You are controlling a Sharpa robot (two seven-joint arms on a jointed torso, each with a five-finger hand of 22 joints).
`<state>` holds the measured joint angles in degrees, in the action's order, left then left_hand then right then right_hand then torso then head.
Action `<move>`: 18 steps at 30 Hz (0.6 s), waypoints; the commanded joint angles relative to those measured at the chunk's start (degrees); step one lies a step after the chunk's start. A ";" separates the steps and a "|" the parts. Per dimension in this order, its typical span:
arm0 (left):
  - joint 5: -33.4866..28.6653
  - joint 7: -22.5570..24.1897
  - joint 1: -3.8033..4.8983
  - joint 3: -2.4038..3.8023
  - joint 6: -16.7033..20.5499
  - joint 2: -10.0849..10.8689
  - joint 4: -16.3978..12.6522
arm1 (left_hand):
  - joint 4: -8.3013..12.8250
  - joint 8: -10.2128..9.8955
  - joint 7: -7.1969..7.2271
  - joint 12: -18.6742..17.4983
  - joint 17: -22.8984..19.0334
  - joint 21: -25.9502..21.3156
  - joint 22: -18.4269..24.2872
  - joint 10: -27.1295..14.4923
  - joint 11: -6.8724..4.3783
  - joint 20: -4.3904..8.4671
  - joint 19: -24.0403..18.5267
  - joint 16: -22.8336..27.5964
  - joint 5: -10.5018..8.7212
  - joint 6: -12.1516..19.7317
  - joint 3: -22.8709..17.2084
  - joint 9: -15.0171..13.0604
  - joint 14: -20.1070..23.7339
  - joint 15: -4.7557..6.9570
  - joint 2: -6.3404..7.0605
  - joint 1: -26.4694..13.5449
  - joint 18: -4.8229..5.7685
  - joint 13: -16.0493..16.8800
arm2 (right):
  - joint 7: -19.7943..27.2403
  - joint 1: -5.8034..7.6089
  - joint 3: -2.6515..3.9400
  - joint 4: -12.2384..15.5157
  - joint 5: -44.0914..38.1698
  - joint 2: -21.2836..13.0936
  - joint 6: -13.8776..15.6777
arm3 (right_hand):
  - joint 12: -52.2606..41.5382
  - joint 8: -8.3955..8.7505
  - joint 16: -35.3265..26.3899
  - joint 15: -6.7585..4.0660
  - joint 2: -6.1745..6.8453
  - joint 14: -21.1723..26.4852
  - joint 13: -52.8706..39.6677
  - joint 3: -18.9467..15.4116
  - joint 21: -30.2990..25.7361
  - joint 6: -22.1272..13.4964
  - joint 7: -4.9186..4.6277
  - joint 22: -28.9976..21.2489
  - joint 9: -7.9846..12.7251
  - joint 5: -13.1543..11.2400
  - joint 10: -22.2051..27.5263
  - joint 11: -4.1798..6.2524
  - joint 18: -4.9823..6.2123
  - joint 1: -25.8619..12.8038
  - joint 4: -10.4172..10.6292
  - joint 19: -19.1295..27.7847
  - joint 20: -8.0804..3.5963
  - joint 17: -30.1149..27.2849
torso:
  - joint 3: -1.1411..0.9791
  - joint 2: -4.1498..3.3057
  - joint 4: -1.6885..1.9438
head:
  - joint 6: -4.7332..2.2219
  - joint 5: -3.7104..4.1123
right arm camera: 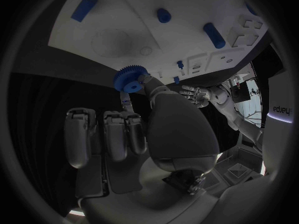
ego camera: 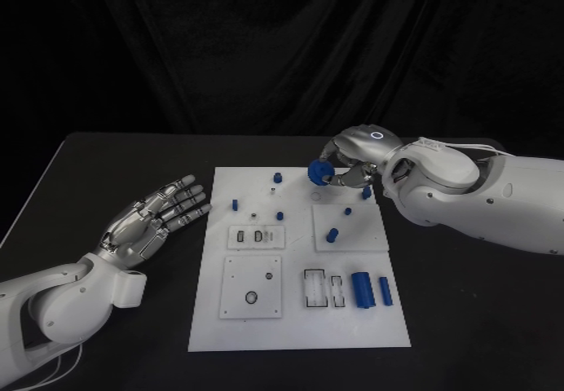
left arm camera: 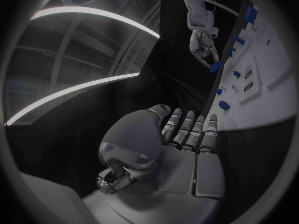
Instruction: Assemble the parts on the task board
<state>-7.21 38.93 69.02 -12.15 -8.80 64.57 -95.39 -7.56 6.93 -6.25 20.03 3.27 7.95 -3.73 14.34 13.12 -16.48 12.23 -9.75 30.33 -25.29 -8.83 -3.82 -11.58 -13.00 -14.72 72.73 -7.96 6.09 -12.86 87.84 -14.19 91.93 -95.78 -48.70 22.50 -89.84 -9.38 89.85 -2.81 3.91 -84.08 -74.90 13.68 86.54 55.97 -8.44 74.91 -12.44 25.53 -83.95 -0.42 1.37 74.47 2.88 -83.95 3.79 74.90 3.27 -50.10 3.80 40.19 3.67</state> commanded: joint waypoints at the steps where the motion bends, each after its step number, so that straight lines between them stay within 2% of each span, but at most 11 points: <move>1: 0.09 6.23 0.07 0.02 -0.52 -0.03 -0.14 | -0.09 0.36 -0.13 0.20 -0.06 -0.22 0.08 0.00 0.26 -0.02 -0.09 -0.26 0.12 -0.24 -0.40 -0.08 0.00 -0.22 -0.08 -0.57 0.61 0.06 | 0.96 0.15 0.02 0.82 0.88 0.94 -0.92 | -0.16 -2.63 0.15 -0.33 -0.16 -5.92 -15.10 -0.01 0.10 6.54 4.44 12.37 -5.85 0.35 -6.05 0.34 -0.15 -0.39 -0.09 -3.00 -0.46 15.10 | 0.07 0.00 0.00 | -0.04 0.17; 6: 0.09 6.27 0.07 0.01 -0.45 -0.08 -0.21 | -0.09 0.36 -0.13 0.20 -0.06 -0.22 0.08 0.00 0.26 -0.02 -0.09 -0.26 0.12 -0.24 -0.40 -0.08 0.00 -0.22 -0.08 -0.57 0.61 0.06 | 1.70 0.10 0.02 0.29 0.99 3.16 -1.54 | -0.16 -2.59 0.15 -0.34 -0.17 -5.92 -15.10 -0.01 0.07 6.47 4.43 12.35 -5.89 0.33 -6.05 0.34 -0.14 -0.47 -0.05 -2.97 -0.46 15.10 | 0.07 0.02 -0.05 | -0.09 0.11; 8: 0.09 6.26 0.07 0.01 -0.43 -0.09 -0.25 | -0.09 0.36 -0.13 0.20 -0.06 -0.22 0.08 0.00 0.26 -0.02 -0.09 -0.26 0.12 -0.24 -0.40 -0.08 0.00 -0.22 -0.08 -0.57 0.61 0.06 | 2.00 0.03 0.02 -0.39 1.01 4.50 -1.57 | -0.16 -2.57 0.15 -0.34 -0.18 -5.92 -15.10 -0.02 0.06 6.43 4.42 12.35 -5.91 0.32 -6.05 0.34 -0.14 -0.52 -0.03 -2.97 -0.47 15.10 | 0.11 -0.01 0.14 | -0.24 0.25; 11: 0.09 6.27 0.07 0.01 -0.40 -0.12 -0.26 | -0.05 0.39 -0.14 0.30 -0.09 -0.22 0.09 0.07 0.30 -0.01 -0.09 -0.20 0.12 -0.28 -0.50 -0.09 0.10 -0.19 -0.06 -0.66 0.61 0.08 | 2.24 -0.07 0.02 -1.31 1.02 6.08 -1.64 | -0.16 -2.48 0.15 -0.34 -0.15 -5.92 -15.10 -0.03 0.06 6.27 4.39 12.35 -5.96 0.30 -6.05 0.33 -0.13 -0.64 0.00 -2.97 -0.47 15.10 | 0.10 -0.05 0.20 | -0.35 0.33; 18: 0.08 6.38 0.07 0.01 -0.27 -0.04 -0.30 | -0.05 0.39 -0.14 0.30 -0.09 -0.22 0.09 0.07 0.30 -0.01 -0.09 -0.20 0.12 -0.28 -0.50 -0.09 0.10 -0.19 -0.06 -0.66 0.61 0.08 | 2.71 -0.66 0.03 -3.80 1.03 9.69 -2.30 | -0.16 -2.40 0.15 -0.34 -0.10 -5.92 -15.10 -0.07 -0.02 6.12 4.38 12.29 -6.07 -0.01 -6.05 0.31 -0.10 -0.79 0.03 -2.90 -0.48 15.10 | 0.11 0.04 0.11 | -0.50 0.33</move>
<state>-7.21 38.94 69.01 -12.16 -8.76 64.52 -95.56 -7.67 6.93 -6.24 20.01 3.28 7.95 -3.73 14.35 13.13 -16.49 12.23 -9.75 30.33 -25.29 -9.04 -3.83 -11.58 -13.00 -14.73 72.73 -7.96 6.09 -10.90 87.40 -14.19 88.45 -94.78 -39.23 20.94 -89.84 -9.38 89.85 -2.80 3.93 -84.09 -74.95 13.59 86.53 56.01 -8.48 74.95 -12.44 25.49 -83.95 -0.43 1.37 74.32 2.81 -83.95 3.79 74.95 3.37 -50.11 3.92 39.73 3.98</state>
